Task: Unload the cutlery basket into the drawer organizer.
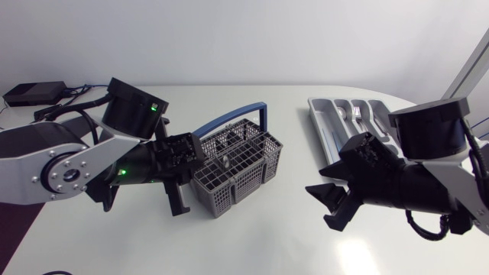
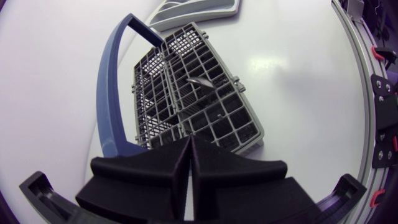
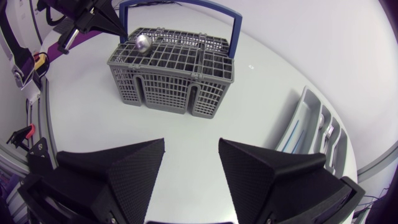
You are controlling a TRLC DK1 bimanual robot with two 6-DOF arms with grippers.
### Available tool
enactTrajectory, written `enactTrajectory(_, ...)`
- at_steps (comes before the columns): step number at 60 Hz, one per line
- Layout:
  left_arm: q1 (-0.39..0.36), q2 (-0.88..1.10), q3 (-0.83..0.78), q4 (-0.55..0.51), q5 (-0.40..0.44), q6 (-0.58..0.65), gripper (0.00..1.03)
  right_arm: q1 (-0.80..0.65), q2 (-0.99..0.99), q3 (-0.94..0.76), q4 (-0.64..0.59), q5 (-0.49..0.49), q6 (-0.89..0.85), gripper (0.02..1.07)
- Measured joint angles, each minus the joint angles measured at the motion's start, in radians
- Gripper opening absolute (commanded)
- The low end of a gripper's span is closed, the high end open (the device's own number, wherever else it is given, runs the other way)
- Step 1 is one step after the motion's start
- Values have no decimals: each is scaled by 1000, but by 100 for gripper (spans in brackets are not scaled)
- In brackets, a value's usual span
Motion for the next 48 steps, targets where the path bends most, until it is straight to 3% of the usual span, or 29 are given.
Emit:
enactTrajectory(8,-42,-41,1,-44,-2,16,7,0,1,-6,0,0,0,66)
enactTrajectory(16,-93,-80,59,-166,3,8,7,0,1,-6,-1,-2,-3,66)
enactTrajectory(25,-96,-35,262,-345,85,-132,8,-5,0,-15,4,-8,-3,66)
enactTrajectory(35,-135,24,388,-415,107,-323,8,-20,-2,-37,6,-23,-4,66)
enactTrajectory(48,-172,111,404,-467,117,-535,8,-51,-18,-40,6,-49,-8,66)
